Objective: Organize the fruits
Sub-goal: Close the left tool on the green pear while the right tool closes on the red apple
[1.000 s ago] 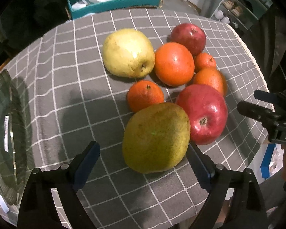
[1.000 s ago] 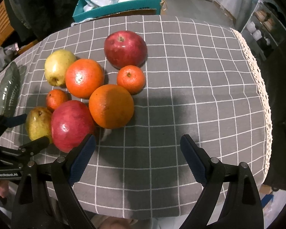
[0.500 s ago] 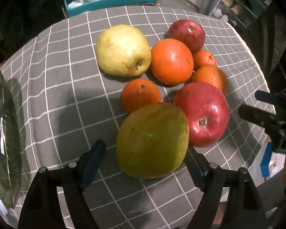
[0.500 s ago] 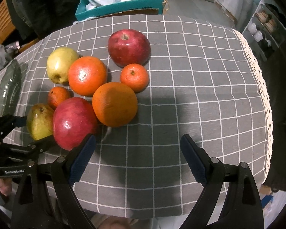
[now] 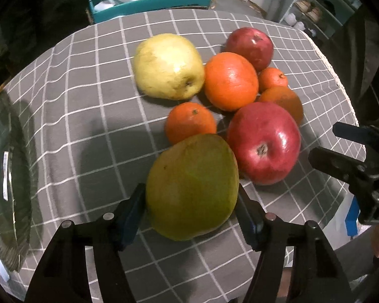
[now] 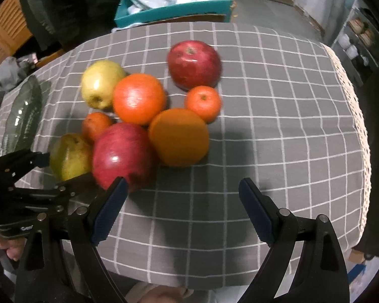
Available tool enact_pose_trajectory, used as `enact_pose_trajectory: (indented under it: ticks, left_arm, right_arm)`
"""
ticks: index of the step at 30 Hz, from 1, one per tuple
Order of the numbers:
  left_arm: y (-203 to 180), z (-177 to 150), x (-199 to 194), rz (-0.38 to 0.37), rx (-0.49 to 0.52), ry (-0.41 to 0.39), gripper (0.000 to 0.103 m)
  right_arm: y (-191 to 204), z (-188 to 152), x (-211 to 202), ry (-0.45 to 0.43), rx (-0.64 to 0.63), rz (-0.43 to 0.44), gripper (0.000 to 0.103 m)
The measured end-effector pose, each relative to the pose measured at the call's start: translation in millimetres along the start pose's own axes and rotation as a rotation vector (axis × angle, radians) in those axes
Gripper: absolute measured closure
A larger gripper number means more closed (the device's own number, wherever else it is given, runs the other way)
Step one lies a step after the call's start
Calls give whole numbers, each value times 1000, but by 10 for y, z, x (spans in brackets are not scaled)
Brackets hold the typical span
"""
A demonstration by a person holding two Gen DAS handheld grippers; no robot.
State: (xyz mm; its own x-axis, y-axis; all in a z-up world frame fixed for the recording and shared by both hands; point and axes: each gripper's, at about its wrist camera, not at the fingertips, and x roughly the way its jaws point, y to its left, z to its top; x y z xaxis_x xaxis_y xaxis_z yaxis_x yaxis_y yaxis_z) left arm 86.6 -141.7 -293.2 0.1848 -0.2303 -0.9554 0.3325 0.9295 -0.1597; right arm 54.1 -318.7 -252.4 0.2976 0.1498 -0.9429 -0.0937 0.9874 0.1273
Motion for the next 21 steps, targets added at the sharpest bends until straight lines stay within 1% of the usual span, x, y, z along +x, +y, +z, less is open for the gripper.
enact_pose_trajectory:
  ticks: [4,9,15,17,21]
  left_arm:
    - [88,-67,-64,12,-12,-8,35]
    - [211,-119,-172,7,-43,-26,36]
    - [326,-175,-264,-3,-56,-39,36]
    - [361,-199,-288,-3,-59,-42,36]
    - [451,-228,-336,-3,-66,-49,36]
  right_arm:
    - [152,23,17,2,-34,20,13]
    - [322,61,53,-2,-69,26,13]
    - [490,118,197,30,-83,26,14]
    - [533,142,242,42,-79,32,19]
    - [587,163,371,78,-67,18,20]
